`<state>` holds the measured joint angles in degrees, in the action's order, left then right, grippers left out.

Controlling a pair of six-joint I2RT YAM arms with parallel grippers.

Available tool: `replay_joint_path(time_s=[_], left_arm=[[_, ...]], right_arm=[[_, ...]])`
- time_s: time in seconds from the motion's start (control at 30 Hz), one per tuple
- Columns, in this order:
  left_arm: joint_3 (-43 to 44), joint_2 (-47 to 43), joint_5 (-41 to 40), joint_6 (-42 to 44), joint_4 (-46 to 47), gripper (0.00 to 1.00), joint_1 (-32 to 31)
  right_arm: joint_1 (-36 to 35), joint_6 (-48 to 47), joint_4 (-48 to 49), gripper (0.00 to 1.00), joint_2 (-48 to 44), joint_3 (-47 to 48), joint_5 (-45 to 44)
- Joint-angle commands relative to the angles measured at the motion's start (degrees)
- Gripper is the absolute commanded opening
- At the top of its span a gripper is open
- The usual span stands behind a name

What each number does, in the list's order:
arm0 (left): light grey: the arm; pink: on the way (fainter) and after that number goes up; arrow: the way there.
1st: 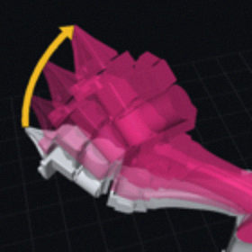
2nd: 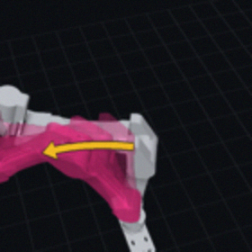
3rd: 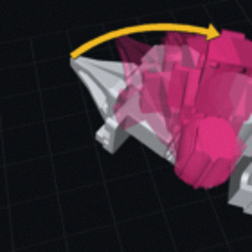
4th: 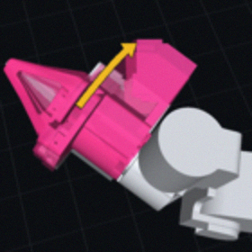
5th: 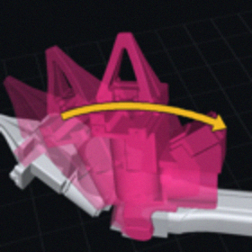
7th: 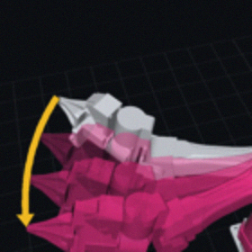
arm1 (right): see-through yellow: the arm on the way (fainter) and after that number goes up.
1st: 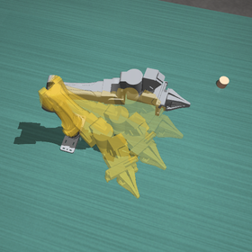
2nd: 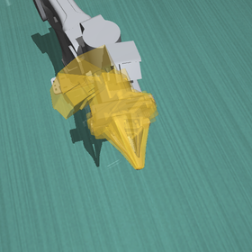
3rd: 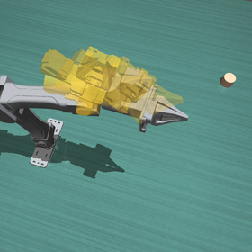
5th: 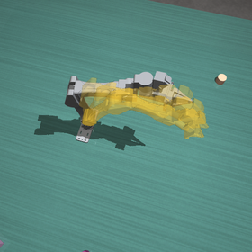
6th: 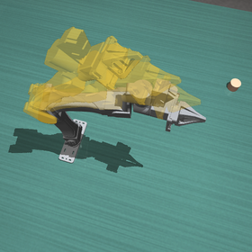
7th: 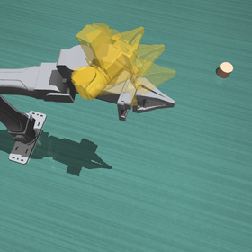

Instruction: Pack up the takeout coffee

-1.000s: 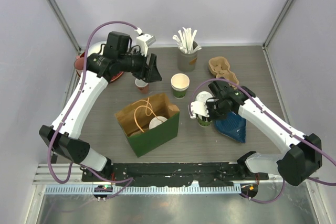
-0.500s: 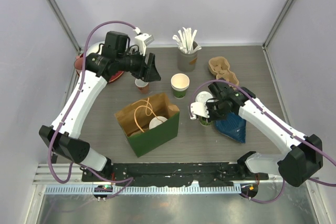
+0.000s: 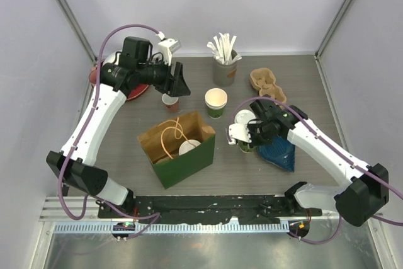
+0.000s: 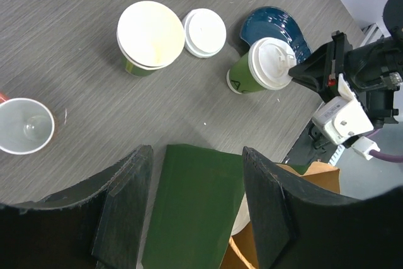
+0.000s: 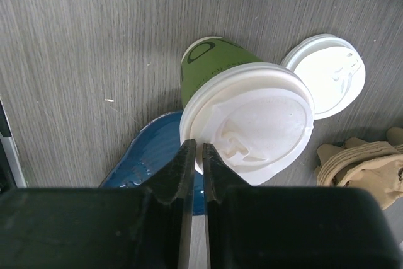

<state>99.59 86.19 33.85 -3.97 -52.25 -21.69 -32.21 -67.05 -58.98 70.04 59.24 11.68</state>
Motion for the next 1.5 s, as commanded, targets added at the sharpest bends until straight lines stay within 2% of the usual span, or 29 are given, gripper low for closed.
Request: replay_joint_path(time_s=[0.0,0.37,0.87,1.23,1.47], left_arm=[[0.78,-1.20,1.40,0.71,-0.31,0.63,1.39],[0.34,-1.47,1.49,1.07,-0.40,0.63,2.27],[0.52,-2.34,0.61,3.00,-2.24,0.63,4.03],[1.14,-6.21,-4.13,9.41,-10.32,0.63,4.99],[-0.45,-8.84,-10.29,12.49,-17.97,0.63,5.52]], right_arm=[[-0.40,1.04,-1.84,0.01,-2.63,2.19,1.59],[-0.49,1.57,-2.63,0.01,-2.89,3.51,1.59],[-0.49,2.88,-6.14,0.01,-3.86,9.83,3.17],[-2.51,8.07,-13.17,0.01,-2.10,22.75,3.09],[-8.21,15.35,-17.75,0.01,1.68,36.18,-2.09]])
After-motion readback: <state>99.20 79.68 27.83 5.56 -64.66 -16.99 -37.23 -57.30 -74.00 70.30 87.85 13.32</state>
